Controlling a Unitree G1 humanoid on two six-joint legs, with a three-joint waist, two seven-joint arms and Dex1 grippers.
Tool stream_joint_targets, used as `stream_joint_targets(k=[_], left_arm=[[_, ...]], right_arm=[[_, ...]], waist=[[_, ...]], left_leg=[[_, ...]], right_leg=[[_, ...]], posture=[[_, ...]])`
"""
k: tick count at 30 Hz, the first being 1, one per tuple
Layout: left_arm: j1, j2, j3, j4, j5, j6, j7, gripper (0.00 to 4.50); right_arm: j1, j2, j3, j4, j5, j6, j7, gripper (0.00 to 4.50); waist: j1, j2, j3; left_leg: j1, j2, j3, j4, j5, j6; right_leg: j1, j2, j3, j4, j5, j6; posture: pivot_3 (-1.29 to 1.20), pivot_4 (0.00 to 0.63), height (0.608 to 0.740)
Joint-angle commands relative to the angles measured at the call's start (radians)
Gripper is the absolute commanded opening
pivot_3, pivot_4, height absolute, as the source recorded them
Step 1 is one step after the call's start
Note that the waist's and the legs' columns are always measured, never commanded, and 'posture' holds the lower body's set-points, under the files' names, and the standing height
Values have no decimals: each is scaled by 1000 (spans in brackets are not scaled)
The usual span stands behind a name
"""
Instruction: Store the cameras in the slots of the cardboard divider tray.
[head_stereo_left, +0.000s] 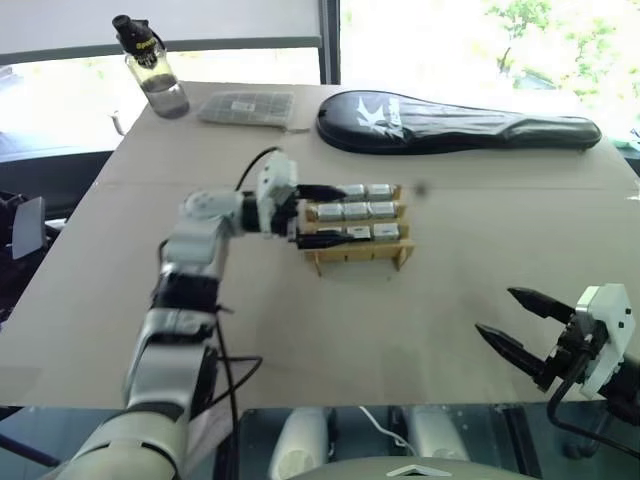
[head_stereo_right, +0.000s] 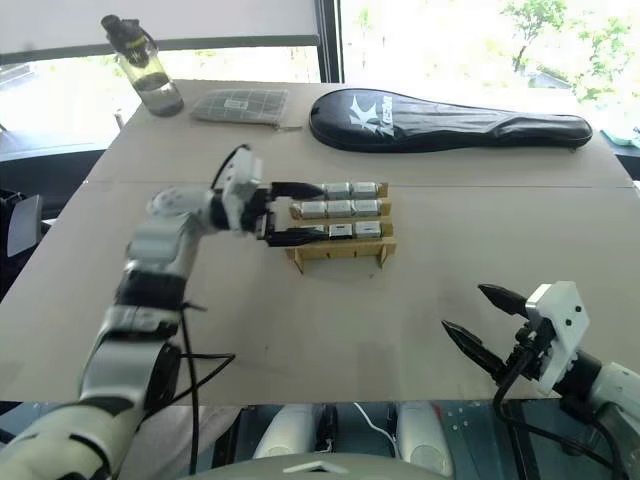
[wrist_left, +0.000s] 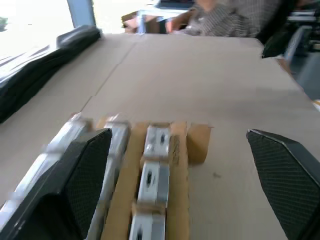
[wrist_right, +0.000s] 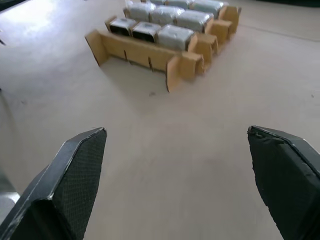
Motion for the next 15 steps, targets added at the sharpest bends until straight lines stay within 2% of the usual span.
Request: stream_joint_targets(k=[1, 4, 8, 11, 15], left_arm=[[163, 79, 93, -237, -33, 120, 135, 4479], [391, 112, 183, -395, -69, 185, 226, 4479], [641, 82, 219, -510, -44, 110, 328, 4479], [746, 75, 236, -497, -57, 68, 349, 4479], [811, 44, 239, -512, -61, 30, 411, 4479]], right_arm=[[-18, -3, 25, 52, -73, -78, 46, 4500], [-80, 50, 42, 183, -124, -182, 61, 4500], [-133, 68, 35, 338, -150, -278, 133, 4500], [-170, 71, 31, 445, -152, -322, 183, 4500], [-223, 61, 42, 570, -152, -359, 257, 4500]], waist=[[4, 0, 0], [0, 0, 0], [15, 0, 0], [23, 0, 0], [24, 1, -1]], left_leg=[[0, 0, 0, 0, 0, 0], [2, 0, 1, 0, 0, 1], [2, -1, 1, 0, -1, 1], [1, -2, 0, 0, -1, 1], [2, -2, 0, 0, -1, 1]], right_leg=[[0, 0, 0, 0, 0, 0], [1, -1, 1, 0, 0, 0], [1, -8, 0, 0, -2, -3], [1, -9, -2, 0, -3, -4], [2, -10, -3, 0, -3, -5]], posture=[[0, 150, 740], [0, 150, 740], [0, 150, 740], [0, 150, 740], [0, 150, 740]])
